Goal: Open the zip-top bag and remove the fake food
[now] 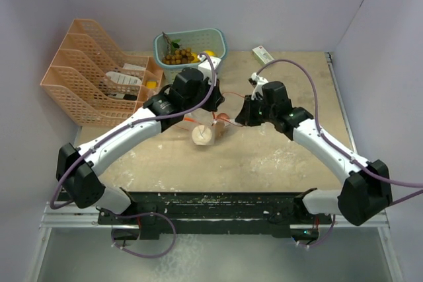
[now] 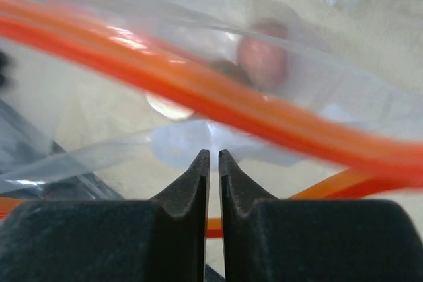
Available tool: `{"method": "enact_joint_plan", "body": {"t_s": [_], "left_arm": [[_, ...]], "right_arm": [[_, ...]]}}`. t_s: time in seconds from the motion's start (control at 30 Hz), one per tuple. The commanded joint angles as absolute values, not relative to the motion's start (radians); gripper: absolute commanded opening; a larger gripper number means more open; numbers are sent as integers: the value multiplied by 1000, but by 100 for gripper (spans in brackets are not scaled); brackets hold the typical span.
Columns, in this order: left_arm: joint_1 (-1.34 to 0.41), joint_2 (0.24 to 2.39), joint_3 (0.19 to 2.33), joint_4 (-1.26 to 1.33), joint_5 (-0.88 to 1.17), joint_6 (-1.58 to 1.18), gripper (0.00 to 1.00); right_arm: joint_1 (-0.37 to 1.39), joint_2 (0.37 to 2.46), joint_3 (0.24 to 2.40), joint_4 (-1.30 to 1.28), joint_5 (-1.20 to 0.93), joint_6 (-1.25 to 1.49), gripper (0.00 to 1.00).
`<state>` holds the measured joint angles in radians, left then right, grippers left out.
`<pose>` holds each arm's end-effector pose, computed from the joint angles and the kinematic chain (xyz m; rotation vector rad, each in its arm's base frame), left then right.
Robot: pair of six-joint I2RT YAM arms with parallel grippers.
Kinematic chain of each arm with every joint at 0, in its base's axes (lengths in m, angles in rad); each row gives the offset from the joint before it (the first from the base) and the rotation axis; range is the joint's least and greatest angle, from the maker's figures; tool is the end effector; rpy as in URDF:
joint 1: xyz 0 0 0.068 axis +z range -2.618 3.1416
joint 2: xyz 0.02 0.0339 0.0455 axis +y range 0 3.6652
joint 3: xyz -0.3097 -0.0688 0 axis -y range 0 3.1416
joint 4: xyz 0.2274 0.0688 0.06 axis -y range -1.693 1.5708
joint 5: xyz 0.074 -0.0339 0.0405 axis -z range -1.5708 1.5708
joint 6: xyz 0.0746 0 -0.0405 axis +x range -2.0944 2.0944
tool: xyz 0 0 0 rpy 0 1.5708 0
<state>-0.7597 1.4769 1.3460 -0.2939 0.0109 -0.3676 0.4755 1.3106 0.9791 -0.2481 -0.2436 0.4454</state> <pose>0.2602 -0.2483 0.3904 0.4108 2.0311 -0.7239 0.2561 0.1521 0.3153 -0.1815 2.2321 0.7818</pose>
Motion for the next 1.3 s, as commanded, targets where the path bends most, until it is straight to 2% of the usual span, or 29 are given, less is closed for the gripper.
{"method": "enact_joint_plan", "body": {"t_s": [0.0,0.1,0.23,0.4,0.43,0.63,0.77,0.97,1.1,1.27], "left_arm": [[-788,1450,1344,-184,8,-402,0],[-823,1478,1351,-167,-12,-399,0],[-860,1523,1368,-144,-19,-407,4],[-889,1542,1374,-123,-28,-414,23],[-890,1539,1372,-125,-41,-414,27],[-888,1504,1357,-171,-141,-394,77],[-878,1477,1345,-223,-210,-420,99],[-812,1445,1216,-209,-137,-560,99],[-807,1458,1123,-183,-126,-614,92],[-792,1519,1069,-187,-77,-678,93]], "right_arm": [[471,1284,1093,-131,-246,500,15],[472,1338,1135,-94,-297,532,21],[472,1398,1107,-62,-312,550,23],[471,1434,976,-58,-325,592,23],[469,1430,955,-52,-314,593,23],[410,1424,879,-58,-283,583,23],[383,1427,832,-44,-279,577,23],[358,1465,775,4,-308,584,23],[350,1467,751,40,-321,586,22],[299,1477,679,153,-434,624,21]]}}
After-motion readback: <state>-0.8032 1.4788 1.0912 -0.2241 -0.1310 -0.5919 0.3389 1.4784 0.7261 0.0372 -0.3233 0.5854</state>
